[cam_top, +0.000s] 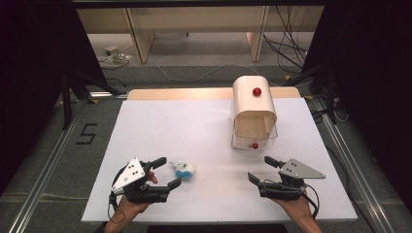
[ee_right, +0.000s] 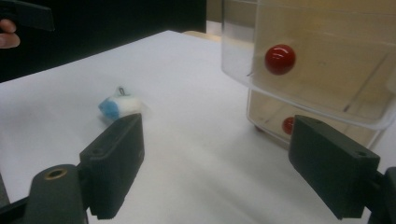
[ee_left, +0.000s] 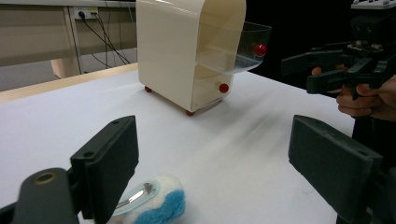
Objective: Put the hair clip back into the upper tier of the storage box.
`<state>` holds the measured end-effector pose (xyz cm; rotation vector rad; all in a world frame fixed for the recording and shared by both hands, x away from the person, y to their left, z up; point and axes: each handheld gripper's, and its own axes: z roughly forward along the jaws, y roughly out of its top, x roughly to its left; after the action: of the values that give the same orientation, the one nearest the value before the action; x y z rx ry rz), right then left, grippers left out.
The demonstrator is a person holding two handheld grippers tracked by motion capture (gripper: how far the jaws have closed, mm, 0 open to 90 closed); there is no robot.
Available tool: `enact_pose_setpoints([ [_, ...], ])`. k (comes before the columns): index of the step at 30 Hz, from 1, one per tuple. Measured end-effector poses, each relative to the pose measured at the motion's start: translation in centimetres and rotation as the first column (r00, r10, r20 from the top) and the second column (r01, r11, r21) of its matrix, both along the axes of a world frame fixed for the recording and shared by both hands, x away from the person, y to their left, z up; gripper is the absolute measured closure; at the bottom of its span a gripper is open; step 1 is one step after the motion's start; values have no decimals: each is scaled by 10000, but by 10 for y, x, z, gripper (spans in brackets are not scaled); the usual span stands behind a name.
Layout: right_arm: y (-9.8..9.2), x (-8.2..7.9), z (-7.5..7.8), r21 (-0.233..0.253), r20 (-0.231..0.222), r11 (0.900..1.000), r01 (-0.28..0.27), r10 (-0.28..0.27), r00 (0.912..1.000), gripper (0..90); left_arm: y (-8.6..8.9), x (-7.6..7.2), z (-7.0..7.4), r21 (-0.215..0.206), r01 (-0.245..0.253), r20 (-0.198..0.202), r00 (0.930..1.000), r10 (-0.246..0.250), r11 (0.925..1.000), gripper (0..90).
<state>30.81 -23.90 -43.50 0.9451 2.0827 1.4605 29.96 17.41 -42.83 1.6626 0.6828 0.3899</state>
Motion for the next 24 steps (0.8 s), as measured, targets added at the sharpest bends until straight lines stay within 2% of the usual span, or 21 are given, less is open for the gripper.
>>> enact_pose_setpoints([
  [12,20,4,4,134,-32,9990,-432,433,9991,199,0,1,-1,2,-27,-44,10000,27,10000,158],
  [16,32,6,5,-124,-131,9963,-850,848,9963,191,0,1,-1,-3,-13,-34,10000,13,10000,157],
  [24,61,11,5,-271,-296,9865,-1614,1606,9866,192,1,0,0,-31,-21,-26,10000,21,10000,158],
])
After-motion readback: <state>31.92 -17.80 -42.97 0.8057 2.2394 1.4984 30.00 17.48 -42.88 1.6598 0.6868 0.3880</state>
